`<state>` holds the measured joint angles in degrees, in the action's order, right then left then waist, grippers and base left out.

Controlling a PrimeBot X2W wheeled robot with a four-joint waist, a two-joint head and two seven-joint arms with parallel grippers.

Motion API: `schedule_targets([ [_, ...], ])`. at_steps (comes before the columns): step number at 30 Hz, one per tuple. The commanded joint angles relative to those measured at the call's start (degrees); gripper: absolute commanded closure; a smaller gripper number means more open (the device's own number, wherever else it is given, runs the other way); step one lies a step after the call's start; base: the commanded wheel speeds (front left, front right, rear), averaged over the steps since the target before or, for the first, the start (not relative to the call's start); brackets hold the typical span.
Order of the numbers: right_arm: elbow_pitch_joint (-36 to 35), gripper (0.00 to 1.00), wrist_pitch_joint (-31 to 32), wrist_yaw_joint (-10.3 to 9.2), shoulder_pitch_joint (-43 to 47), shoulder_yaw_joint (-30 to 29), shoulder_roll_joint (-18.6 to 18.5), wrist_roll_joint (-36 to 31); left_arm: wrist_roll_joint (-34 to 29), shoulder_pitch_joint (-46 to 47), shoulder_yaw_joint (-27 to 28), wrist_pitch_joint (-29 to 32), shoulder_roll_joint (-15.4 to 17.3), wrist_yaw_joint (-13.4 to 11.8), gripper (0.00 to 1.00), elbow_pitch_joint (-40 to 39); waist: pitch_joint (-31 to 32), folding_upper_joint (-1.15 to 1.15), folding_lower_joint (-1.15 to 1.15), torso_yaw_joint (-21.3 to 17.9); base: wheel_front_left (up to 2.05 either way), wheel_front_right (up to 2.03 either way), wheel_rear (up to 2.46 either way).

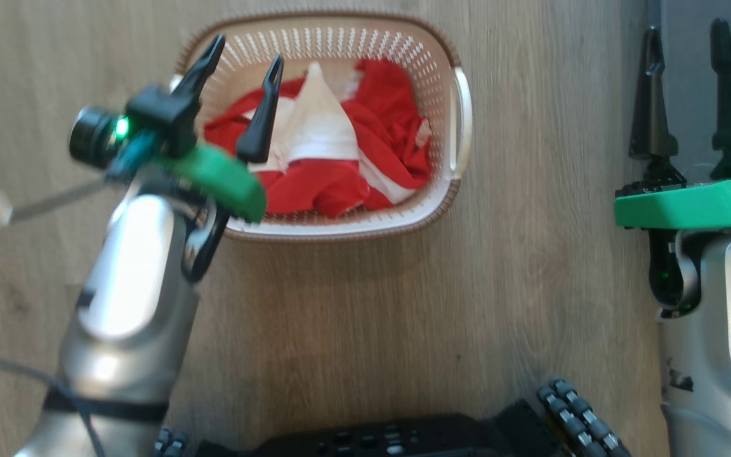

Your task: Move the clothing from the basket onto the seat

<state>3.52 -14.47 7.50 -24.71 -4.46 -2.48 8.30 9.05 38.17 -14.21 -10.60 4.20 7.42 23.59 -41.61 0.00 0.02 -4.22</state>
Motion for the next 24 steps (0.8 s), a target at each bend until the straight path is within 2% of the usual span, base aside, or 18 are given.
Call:
schedule_targets([
  [1, -2.4, 0.0, -0.5, -0.01, 0.0, 1.5, -0.4, 0.5, -0.4, 1.5, 0.7, 1.4, 0.9, 0.0, 0.0, 0.8, -2.3, 0.0, -0.02, -1.8, 0.0, 0.0, 0.0],
  [7, -4.0, 0.0, -0.5, -0.01, 0.5, 2.3, -0.4, 2.0, 0.6, 9.1, -0.5, 9.2, -0.2, -0.9, 0.0, 13.4, -3.9, 0.0, -0.02, -4.5, 0.0, 0.0, 0.0],
  [11, -4.8, 0.0, -0.5, -0.01, 1.4, 2.0, -0.4, 2.8, 0.8, 12.7, -2.4, 12.0, -0.8, -1.5, 0.0, 19.1, -4.7, 0.0, -0.02, -5.6, 0.0, 0.0, 0.0],
  [18, -5.9, 0.0, -0.5, -0.01, 2.2, 3.6, -0.4, 3.9, 1.5, 16.0, -3.8, 13.8, -1.2, -3.9, 0.0, 27.2, -6.4, 0.0, -0.02, -7.8, 0.0, 0.0, 0.0],
  [24, -7.6, 0.0, -0.5, -0.01, 3.9, 4.1, -0.4, 4.2, 2.4, 18.5, -3.2, 13.1, -0.7, -4.3, 0.0, 34.4, -8.8, 0.0, -0.02, -9.5, 0.0, 0.0, 0.0],
])
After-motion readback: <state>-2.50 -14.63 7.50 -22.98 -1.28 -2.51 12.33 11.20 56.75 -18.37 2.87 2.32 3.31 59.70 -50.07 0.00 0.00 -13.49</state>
